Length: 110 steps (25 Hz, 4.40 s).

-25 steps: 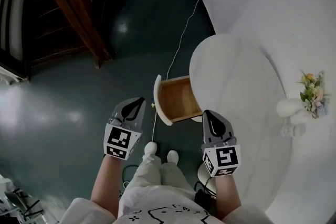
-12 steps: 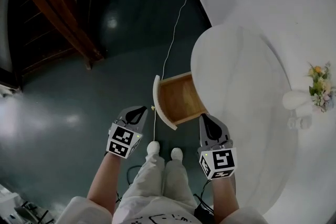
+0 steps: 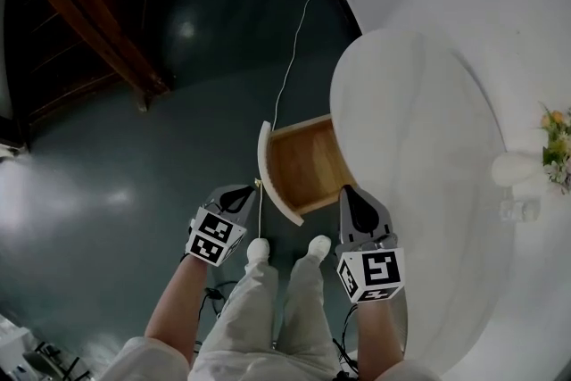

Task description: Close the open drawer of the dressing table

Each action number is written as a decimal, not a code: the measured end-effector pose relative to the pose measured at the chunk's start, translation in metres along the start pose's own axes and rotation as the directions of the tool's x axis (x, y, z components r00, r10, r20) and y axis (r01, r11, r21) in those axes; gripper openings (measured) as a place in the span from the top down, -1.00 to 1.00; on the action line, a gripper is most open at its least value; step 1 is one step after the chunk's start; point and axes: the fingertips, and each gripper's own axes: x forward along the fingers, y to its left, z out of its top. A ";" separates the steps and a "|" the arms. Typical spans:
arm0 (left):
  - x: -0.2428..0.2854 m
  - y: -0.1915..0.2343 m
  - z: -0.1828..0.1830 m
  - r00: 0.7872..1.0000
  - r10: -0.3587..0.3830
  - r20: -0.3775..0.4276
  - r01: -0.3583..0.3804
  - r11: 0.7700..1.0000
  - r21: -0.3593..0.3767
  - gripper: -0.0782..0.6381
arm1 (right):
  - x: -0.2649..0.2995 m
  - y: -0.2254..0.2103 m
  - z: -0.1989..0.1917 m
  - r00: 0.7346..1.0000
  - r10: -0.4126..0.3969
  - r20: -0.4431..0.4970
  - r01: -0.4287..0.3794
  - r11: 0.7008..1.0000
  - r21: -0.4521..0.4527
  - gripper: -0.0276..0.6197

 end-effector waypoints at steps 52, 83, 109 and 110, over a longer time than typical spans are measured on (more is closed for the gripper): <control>0.121 -0.043 0.002 0.995 -0.079 0.055 0.067 0.979 0.190 0.73 | -0.002 -0.126 -0.018 0.987 -0.140 0.083 0.134 0.988 0.079 0.93; 0.178 -0.083 0.051 0.978 -0.085 0.192 0.048 0.981 0.188 0.73 | -0.040 -0.162 -0.013 0.982 -0.152 0.111 0.133 0.978 0.160 0.93; 0.245 -0.116 0.075 0.938 -0.152 0.310 0.070 0.963 0.260 0.73 | -0.037 -0.160 -0.021 0.982 -0.138 0.129 0.120 0.983 0.138 0.93; 0.246 -0.117 0.076 0.937 -0.153 0.313 0.071 0.964 0.257 0.73 | -0.037 -0.160 -0.021 0.982 -0.140 0.128 0.122 0.983 0.139 0.93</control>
